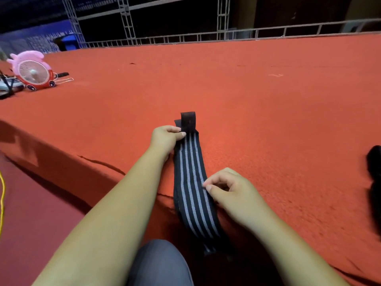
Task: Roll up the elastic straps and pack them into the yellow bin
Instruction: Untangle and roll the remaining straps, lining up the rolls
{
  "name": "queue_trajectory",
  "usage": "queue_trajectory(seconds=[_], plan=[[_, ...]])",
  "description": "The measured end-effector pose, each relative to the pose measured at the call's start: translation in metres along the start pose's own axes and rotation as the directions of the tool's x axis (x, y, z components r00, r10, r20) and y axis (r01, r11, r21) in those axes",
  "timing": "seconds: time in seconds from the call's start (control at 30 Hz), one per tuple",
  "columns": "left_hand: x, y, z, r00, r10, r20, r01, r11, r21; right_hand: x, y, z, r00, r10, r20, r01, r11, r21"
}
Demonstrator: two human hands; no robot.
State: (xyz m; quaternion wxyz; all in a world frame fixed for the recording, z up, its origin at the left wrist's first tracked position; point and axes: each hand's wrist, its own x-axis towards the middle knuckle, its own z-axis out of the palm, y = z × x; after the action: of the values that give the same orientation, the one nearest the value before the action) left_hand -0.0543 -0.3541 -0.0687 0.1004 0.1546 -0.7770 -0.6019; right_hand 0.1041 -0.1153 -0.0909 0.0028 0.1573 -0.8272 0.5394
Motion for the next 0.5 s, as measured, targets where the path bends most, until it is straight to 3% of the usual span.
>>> queue_trajectory(seconds=[0.13,0.23,0.37,0.5], plan=[[-0.055,0.046,-0.008,0.992,0.107,0.062,-0.099,0.988,-0.122,-0.005,-0.009,-0.012,0.990,0.105,-0.091,-0.093,0.987,0.129],[-0.111,0.089,-0.009,0.971,0.189,0.147,-0.154,0.962,-0.225,-0.011,-0.026,-0.031,0.974,0.090,-0.209,-0.057,0.985,0.160],[-0.194,0.139,-0.008,0.926,0.241,0.291,-0.112,0.911,-0.397,-0.030,-0.071,-0.062,0.930,-0.006,-0.366,0.115,0.954,0.276],[-0.254,0.172,-0.005,0.882,0.260,0.394,-0.061,0.890,-0.451,-0.067,-0.110,-0.092,0.844,-0.130,-0.521,0.296,0.922,0.250]])
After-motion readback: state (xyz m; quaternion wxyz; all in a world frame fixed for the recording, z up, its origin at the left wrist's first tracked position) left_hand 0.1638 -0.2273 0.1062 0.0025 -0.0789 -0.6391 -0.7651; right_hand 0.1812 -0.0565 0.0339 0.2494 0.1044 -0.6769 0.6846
